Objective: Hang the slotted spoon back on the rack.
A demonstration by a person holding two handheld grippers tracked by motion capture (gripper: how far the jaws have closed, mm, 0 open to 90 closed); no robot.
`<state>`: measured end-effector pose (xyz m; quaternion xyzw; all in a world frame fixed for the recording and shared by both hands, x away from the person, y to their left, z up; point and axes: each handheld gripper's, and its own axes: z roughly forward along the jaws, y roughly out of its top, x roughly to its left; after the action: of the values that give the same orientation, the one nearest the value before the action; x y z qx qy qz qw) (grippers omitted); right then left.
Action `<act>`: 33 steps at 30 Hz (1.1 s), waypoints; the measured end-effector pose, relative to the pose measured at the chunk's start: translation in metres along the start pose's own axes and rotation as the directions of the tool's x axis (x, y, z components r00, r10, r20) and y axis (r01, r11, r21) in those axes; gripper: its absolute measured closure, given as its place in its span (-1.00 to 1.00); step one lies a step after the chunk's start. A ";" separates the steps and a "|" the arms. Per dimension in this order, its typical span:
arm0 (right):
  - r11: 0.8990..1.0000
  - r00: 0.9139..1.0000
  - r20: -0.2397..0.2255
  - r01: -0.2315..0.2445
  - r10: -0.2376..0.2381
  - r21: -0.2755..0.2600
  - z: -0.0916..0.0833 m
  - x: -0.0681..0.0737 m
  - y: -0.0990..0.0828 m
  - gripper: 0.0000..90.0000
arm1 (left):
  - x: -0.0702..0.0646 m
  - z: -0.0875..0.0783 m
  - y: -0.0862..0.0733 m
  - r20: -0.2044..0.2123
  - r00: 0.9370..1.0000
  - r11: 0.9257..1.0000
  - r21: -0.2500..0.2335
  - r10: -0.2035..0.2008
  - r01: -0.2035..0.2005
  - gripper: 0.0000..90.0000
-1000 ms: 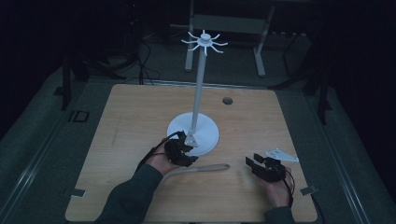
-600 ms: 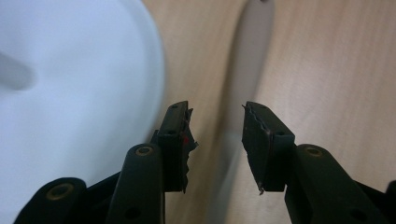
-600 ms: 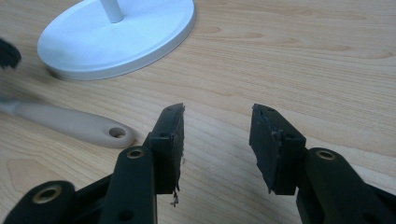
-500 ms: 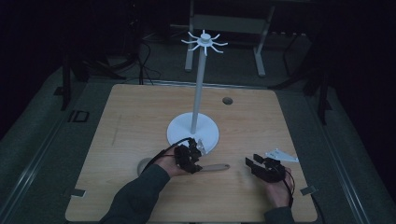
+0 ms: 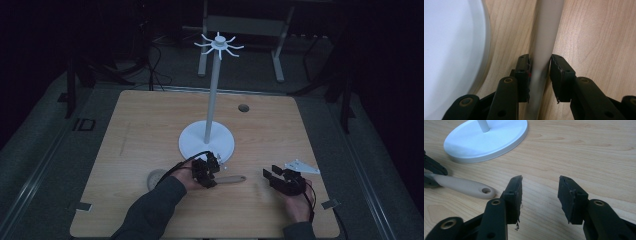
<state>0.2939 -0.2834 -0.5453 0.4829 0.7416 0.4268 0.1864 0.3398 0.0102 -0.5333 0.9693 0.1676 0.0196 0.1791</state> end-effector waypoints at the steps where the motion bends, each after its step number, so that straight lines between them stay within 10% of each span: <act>1: 1.000 1.000 0.000 0.001 -0.001 0.000 0.000 0.000 0.000 0.20 | 0.000 0.000 0.000 0.000 1.000 1.000 0.002 0.001 -0.001 0.53; 8: 1.000 1.000 -0.001 0.003 -0.003 0.001 0.001 0.000 0.000 0.20 | -0.001 -0.002 0.000 -0.036 0.999 1.000 0.004 0.015 -0.014 0.60; 21: 1.000 1.000 -0.002 0.003 -0.003 0.008 0.002 0.002 -0.002 0.20 | 0.021 -0.024 -0.013 -0.125 0.980 0.988 -0.012 -0.153 0.152 0.65; 33: 1.000 1.000 -0.003 0.006 -0.006 0.012 0.003 0.002 -0.002 0.20 | 0.027 -0.016 -0.012 -0.126 0.973 0.980 0.018 -0.196 0.200 0.62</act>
<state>0.2938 -0.2804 -0.5489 0.4811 0.7460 0.4223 0.1836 0.3593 0.0356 -0.5230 0.9473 0.2743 0.0589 0.1544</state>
